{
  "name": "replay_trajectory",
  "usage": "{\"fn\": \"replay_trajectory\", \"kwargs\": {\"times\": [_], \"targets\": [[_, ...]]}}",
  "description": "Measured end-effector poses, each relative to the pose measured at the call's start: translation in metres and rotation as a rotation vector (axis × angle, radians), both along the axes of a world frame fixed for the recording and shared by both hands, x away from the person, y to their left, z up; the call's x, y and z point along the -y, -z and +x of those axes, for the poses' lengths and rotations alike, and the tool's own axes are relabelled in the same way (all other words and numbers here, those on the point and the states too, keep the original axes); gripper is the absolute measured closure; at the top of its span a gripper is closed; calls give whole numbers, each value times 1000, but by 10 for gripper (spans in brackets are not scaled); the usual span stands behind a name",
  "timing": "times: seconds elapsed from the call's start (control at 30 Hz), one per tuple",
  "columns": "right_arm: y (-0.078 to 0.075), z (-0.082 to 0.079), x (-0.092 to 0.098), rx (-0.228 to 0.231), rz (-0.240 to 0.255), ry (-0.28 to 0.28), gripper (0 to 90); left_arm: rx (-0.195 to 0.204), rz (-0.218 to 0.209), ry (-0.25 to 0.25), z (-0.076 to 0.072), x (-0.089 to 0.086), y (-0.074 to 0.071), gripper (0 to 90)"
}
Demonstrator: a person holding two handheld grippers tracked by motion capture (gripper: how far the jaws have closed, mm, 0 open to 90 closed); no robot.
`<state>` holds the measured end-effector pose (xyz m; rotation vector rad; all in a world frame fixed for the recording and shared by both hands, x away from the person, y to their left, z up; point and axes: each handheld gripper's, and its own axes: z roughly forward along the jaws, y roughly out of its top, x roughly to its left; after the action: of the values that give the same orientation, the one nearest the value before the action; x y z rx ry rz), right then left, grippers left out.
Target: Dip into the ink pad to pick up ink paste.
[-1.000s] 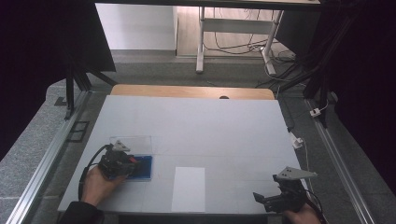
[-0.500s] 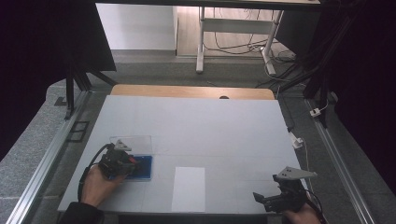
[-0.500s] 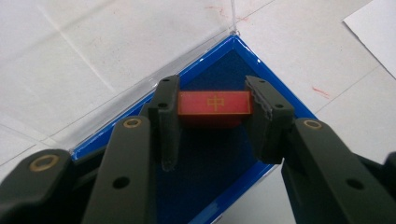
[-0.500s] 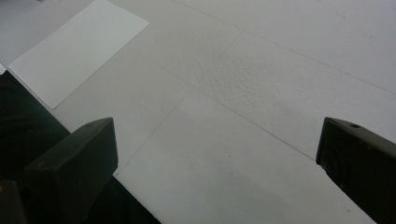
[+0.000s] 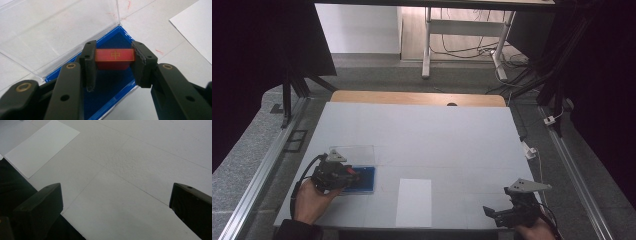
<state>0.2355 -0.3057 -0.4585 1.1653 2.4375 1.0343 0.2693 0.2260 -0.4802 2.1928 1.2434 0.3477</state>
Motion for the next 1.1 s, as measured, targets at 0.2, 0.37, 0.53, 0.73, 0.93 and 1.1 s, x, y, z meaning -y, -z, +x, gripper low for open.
{"fn": "replay_trajectory", "kwargs": {"times": [0.2, 0.37, 0.53, 0.73, 0.93, 1.1], "targets": [[0, 0, 0, 3, 0, -2, 0, -3, -34, -11, -4, -6, -3, 585], [0, 0, 0, 3, -1, -2, 0, -3, -48, -24, -7, -12, -5, 585], [0, 0, 0, 3, -1, -3, 0, -9, -37, -31, -9, -14, -4, 585], [0, 0, 0, 3, 0, -4, 0, -14, -20, -31, -7, -13, -1, 585], [0, 0, -1, 3, -2, -3, 0, -37, -17, -22, -1, -11, 6, 585], [1, 0, -1, 3, -3, -4, 0, -48, 5, -12, 1, -8, 10, 585]]}}
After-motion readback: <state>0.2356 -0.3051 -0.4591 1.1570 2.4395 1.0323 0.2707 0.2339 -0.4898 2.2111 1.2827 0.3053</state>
